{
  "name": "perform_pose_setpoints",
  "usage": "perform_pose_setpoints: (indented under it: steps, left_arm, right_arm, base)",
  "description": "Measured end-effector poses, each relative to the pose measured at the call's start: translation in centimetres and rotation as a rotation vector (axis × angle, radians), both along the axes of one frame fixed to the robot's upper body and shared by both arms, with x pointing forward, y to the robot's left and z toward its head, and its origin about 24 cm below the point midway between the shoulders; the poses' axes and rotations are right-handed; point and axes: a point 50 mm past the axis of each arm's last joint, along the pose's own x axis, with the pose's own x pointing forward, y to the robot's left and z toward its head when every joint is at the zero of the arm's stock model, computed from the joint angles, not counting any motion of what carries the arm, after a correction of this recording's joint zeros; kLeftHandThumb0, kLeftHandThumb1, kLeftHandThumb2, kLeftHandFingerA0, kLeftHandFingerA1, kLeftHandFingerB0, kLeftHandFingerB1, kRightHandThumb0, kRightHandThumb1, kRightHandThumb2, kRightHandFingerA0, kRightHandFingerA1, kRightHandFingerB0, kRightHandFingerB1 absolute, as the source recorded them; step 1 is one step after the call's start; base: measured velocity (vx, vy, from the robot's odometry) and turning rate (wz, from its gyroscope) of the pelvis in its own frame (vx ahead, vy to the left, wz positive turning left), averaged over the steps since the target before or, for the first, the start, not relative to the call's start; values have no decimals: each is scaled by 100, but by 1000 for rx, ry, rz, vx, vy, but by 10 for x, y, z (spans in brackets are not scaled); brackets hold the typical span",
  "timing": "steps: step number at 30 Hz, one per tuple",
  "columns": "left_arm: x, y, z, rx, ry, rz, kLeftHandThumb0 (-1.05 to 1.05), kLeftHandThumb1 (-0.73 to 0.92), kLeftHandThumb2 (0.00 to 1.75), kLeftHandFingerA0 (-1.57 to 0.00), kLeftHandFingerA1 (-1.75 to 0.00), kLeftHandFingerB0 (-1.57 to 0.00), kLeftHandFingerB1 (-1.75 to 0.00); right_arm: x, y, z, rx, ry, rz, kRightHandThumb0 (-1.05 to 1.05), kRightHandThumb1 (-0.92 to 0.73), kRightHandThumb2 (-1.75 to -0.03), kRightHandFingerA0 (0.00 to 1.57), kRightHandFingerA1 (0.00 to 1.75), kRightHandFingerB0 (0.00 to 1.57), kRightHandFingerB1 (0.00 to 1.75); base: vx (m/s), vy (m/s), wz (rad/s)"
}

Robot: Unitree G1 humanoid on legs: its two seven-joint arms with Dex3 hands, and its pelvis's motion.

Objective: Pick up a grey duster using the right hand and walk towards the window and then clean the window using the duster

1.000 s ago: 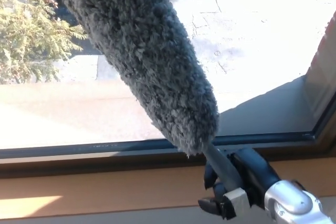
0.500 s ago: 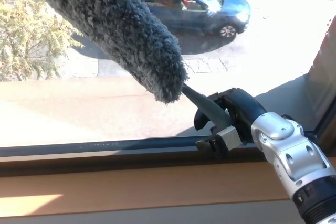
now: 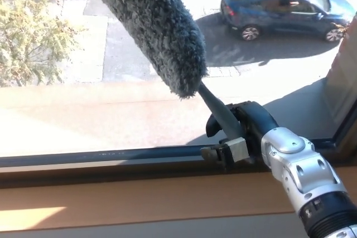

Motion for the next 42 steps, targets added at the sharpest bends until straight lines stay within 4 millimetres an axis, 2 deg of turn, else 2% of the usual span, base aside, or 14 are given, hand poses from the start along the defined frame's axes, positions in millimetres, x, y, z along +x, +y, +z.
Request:
perform_pose_setpoints:
  steps: [3, 10, 11, 12, 13, 14, 24, 25, 26, 27, 28, 32, 34, 42]
  left_arm:
    - [-2, 0, 0, -1, 0, 6, 1, 65, 95, -97, -119, -79, -92]
    - [-12, -2, 0, -23, 7, 33, 0, 64, 94, -93, -113, -77, -89]
    - [-12, -2, 0, -25, 5, 34, 2, 63, 97, -92, -113, -78, -89]
    - [-12, -2, 0, -27, 5, 35, 2, 63, 97, -92, -113, -78, -89]
    - [-13, -2, 0, -29, 5, 38, 3, 63, 98, -95, -109, -78, -87]
    - [-14, -2, 0, -32, 7, 42, 4, 60, 105, -95, -108, -78, -88]
    - [-20, 0, 5, -25, -31, 64, 4, 65, 98, -92, -117, -77, -93]
    - [-21, 0, 5, -23, -33, 67, 6, 62, 101, -90, -111, -80, -88]
    - [-21, 0, 5, -22, -35, 70, 6, 62, 101, -90, -111, -80, -88]
    - [-21, 0, 5, -24, -33, 69, 9, 58, 106, -90, -112, -79, -90]
    - [-22, -1, 4, -29, -28, 71, 4, 62, 98, -90, -115, -80, -90]
    - [-25, -3, 3, -38, -13, 74, 4, 62, 98, -90, -115, -80, -90]
    - [-25, -3, 3, -39, -13, 72, 7, 59, 105, -88, -117, -79, -93]
    - [-22, -1, 5, -25, -33, 59, 5, 64, 102, -87, -117, -76, -91]
  right_arm:
    - [-3, -5, -5, 16, 19, -38, 23, -48, -130, 151, 143, 146, 137]
    - [-3, -28, -9, 76, 44, -159, 12, -38, -133, 157, 153, 152, 148]
    - [-1, -32, -9, 93, 49, -180, 12, -31, -175, 155, 172, 140, 162]
    - [0, -35, -9, 109, 53, -198, 12, -31, -175, 155, 172, 140, 162]
    - [1, -39, -8, 133, 57, -226, -3, -85, -157, 157, 157, 151, 152]
    - [4, -44, -6, 166, 60, -261, -5, -92, -162, 157, 159, 151, 154]
    - [23, -88, 20, 336, 40, -468, -6, -92, -166, 157, 164, 153, 160]
    - [23, -92, 22, 344, 35, -483, -25, -60, -149, 141, 175, 111, 155]
    - [24, -94, 23, 350, 33, -492, -25, -60, -149, 141, 175, 111, 155]
    - [23, -99, 25, 367, 26, -510, -29, -58, -147, 125, 175, 91, 175]
    - [22, -107, 27, 389, 13, -537, -27, -63, -135, 137, 175, 106, 155]
    - [18, -125, 29, 436, -6, -602, -27, -63, -135, 137, 175, 106, 155]
    - [16, -128, 28, 450, -4, -618, -29, -67, -114, 114, 175, 85, 175]
    - [2, -122, 13, 460, 21, -662, -27, -70, -114, 110, 175, 73, 175]
  base:
    - [0, 0, 0]
    - [0, 0, 0]
    - [0, 0, 0]
    - [0, 0, 0]
    - [0, 0, 0]
    - [0, 0, 0]
    - [0, 0, 0]
    - [0, 0, 0]
    - [0, 0, 0]
    - [0, 0, 0]
    - [0, 0, 0]
    - [0, 0, 0]
    - [0, 0, 0]
    - [0, 0, 0]
